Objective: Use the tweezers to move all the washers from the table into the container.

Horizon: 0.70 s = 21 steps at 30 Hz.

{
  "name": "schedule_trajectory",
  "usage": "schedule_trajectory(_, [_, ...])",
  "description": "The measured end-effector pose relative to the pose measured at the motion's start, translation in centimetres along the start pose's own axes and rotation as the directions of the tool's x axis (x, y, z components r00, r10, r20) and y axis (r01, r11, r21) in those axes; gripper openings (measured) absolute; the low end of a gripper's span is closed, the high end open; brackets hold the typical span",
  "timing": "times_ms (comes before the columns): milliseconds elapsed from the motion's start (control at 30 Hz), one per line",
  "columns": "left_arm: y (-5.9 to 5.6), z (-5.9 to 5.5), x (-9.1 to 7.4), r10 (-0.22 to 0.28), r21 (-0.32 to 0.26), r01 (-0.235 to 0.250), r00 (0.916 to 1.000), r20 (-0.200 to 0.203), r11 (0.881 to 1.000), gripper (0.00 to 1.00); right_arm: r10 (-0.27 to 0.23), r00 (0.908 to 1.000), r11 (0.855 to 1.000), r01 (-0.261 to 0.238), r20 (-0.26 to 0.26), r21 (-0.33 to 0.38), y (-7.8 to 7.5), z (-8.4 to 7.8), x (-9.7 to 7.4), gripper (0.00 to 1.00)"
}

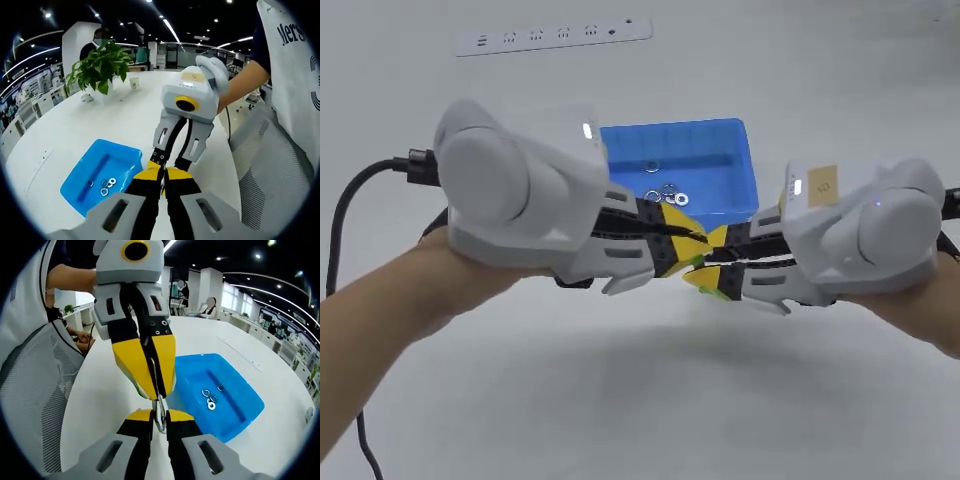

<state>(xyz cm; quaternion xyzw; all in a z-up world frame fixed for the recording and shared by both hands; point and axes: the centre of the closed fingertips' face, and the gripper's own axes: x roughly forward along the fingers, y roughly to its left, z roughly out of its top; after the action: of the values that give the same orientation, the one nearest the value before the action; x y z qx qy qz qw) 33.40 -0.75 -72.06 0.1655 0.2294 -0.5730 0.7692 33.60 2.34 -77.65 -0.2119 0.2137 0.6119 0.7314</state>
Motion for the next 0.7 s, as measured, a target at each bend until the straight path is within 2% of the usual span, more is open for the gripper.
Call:
schedule_trajectory(367, [-0.2, 0.0, -0.2, -0.005, 0.013, 0.005, 0.9999, -0.014, 1.0, 0.06, 0.013, 0.9999, 1.0, -0.013, -0.006, -0.004, 0.3, 0.1, 0.0, 0.11])
schedule_trajectory(700, [-0.5, 1.3, -1.6, -0.003, 0.046, 0.004, 1.0, -0.008, 0.999, 0.06, 0.002, 1.0, 1.0, -0.002, 0.007, -0.02, 0.6, 1.9, -0.9, 0.11])
